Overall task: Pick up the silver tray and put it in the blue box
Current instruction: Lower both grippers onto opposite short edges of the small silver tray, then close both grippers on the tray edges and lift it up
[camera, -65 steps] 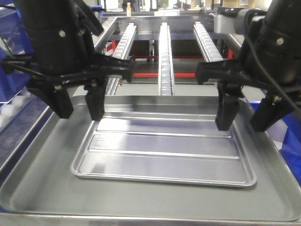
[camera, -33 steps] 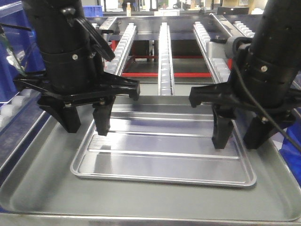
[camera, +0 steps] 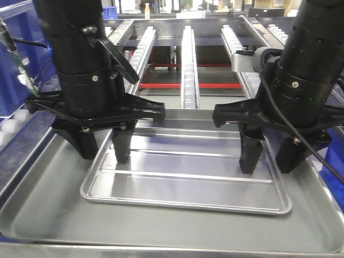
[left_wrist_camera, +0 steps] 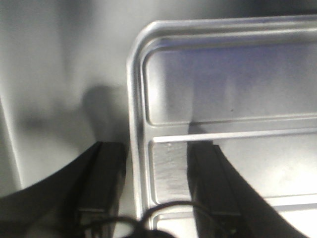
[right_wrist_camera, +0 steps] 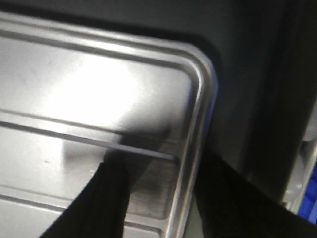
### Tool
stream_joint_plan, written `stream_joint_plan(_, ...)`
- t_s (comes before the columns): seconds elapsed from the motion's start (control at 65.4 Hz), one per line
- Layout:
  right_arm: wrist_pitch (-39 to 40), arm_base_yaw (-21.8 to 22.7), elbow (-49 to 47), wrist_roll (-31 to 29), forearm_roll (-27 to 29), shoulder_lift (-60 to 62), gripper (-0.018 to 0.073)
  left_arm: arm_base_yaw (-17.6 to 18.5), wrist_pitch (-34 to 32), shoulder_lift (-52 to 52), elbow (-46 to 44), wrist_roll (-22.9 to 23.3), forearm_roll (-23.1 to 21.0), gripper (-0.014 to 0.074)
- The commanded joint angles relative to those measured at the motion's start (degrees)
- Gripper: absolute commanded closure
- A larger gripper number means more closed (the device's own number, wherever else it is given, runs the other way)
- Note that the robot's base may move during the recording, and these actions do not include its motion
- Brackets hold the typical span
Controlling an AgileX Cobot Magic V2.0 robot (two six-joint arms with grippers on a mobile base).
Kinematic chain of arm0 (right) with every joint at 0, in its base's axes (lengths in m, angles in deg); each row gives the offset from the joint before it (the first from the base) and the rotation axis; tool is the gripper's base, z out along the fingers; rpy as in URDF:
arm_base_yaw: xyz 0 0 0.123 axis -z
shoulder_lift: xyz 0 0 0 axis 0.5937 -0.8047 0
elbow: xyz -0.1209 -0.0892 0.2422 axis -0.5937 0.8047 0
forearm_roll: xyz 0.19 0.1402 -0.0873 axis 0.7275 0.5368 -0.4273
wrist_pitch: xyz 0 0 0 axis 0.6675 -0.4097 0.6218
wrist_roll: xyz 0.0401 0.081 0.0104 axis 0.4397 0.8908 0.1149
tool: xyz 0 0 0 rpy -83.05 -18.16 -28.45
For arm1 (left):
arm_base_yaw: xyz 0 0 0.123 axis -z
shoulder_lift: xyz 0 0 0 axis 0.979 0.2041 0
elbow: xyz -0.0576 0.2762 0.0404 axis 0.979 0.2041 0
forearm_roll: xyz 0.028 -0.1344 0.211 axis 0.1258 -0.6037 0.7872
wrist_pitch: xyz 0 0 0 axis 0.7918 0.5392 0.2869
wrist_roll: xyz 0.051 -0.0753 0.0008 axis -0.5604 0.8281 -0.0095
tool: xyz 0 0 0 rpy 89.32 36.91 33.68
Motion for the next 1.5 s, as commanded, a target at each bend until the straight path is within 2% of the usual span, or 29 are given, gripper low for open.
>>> stream_joint_plan(0.0,2.47,0.24,-1.15,0.02,-1.41,1.53,0.0171,0.1,-1.11,-1.35,-1.05,0.62,0.14,0.0393)
stream_joint_plan(0.138,2.47,0.24,-1.15,0.02,-1.45,1.53,0.0316,0.1,-1.11,-1.35,-1.05,0.62,0.39,0.0486)
stream_joint_plan(0.291,2.07,0.24,-1.15,0.02,-1.45,1.53,0.0519,0.1,-1.11,-1.35,-1.05,0.62,0.66,0.0675)
stream_joint_plan(0.321,2.02,0.24,-1.15,0.02,-1.45,1.53,0.0503,0.1,-1.11,-1.35,-1.05,0.62,0.66,0.071)
stream_joint_plan(0.566,0.44,0.24,-1.15,0.02,-1.52,2.54,0.0501,0.1,1.6,-2.05,-3.0,0.62,0.66,0.0694)
stream_joint_plan(0.811,-1.55,0.24,-1.62,0.07,-2.64,9.3,0.0501,0.31,2.73,-7.97,-5.36,0.62,1.21,0.0694)
stream_joint_plan(0.994,-9.16,0.24,-7.36,1.15,-7.32,13.84,0.0501,0.58,7.14,-12.5,-8.05,0.62,2.03,0.0694)
stream_joint_plan(1.132,-14.63,0.24,-12.89,2.42,-10.54,16.04,0.0501,2.76,11.29,-14.33,-11.85,0.73,5.68,0.0694)
stream_joint_plan(1.331,-17.72,0.24,-18.38,2.43,-11.52,18.81,0.0501,4.38,17.12,-14.37,-19.02,0.73,5.91,0.0694)
stream_joint_plan(1.484,-17.96,0.24,-19.23,2.43,-11.69,19.97,0.0501,4.96,18.32,-14.37,-21.71,0.73,6.86,0.0694)
